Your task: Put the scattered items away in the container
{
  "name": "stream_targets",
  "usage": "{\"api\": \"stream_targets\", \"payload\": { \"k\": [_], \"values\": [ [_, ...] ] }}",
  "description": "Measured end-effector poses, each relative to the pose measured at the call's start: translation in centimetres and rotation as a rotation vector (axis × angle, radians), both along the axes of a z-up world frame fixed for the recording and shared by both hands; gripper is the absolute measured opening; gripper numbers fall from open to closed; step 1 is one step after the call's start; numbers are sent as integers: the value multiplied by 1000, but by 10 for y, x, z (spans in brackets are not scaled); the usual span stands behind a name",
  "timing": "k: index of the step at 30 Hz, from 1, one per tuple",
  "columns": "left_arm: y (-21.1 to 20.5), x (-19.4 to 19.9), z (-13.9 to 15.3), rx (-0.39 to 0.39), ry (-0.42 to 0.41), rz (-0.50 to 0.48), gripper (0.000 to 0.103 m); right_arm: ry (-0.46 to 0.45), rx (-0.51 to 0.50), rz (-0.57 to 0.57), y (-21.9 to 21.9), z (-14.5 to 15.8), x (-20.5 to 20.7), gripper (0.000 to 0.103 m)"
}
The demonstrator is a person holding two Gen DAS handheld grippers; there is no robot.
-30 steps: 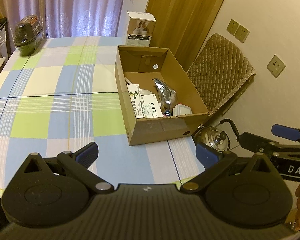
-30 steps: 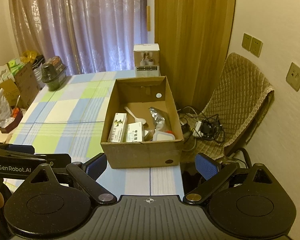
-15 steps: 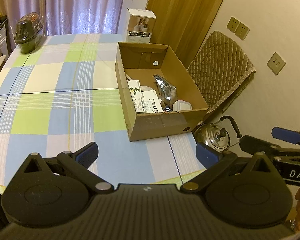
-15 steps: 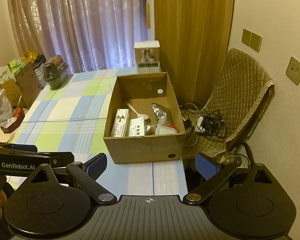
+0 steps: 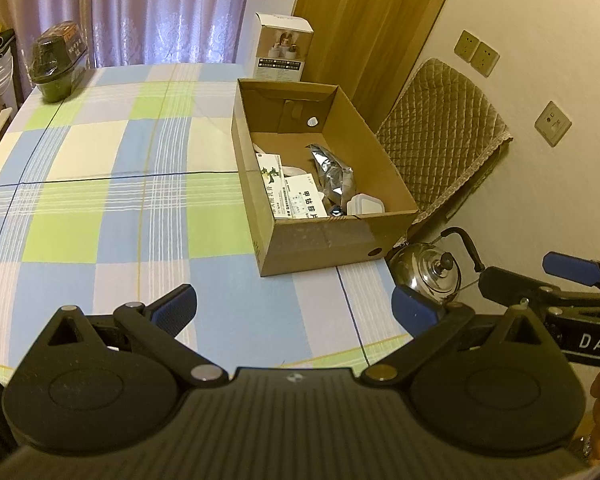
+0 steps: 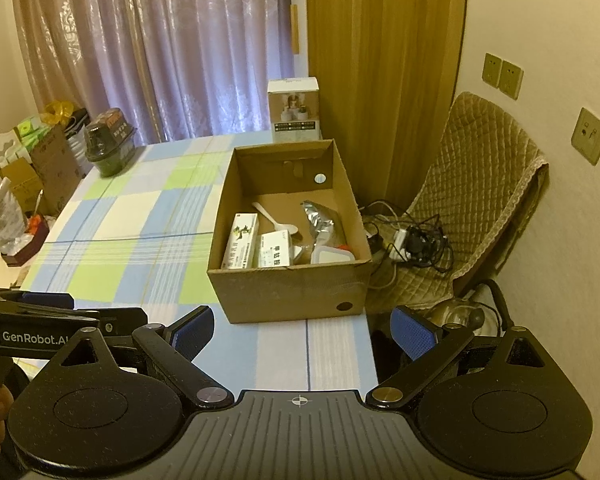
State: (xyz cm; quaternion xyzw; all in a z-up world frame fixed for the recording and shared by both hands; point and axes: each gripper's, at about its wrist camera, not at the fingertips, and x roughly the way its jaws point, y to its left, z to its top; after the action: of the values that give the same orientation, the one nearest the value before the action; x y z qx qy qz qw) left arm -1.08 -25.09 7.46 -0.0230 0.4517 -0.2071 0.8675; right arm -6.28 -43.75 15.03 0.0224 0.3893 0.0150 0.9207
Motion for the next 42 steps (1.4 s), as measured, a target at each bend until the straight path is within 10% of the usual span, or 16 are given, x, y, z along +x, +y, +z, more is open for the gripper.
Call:
{"api": "stream_targets", "payload": {
  "k": [42],
  "values": [
    [12,-2,-12,-8,22,27,102,44,-30,15,15,-7,3,100]
  ]
}}
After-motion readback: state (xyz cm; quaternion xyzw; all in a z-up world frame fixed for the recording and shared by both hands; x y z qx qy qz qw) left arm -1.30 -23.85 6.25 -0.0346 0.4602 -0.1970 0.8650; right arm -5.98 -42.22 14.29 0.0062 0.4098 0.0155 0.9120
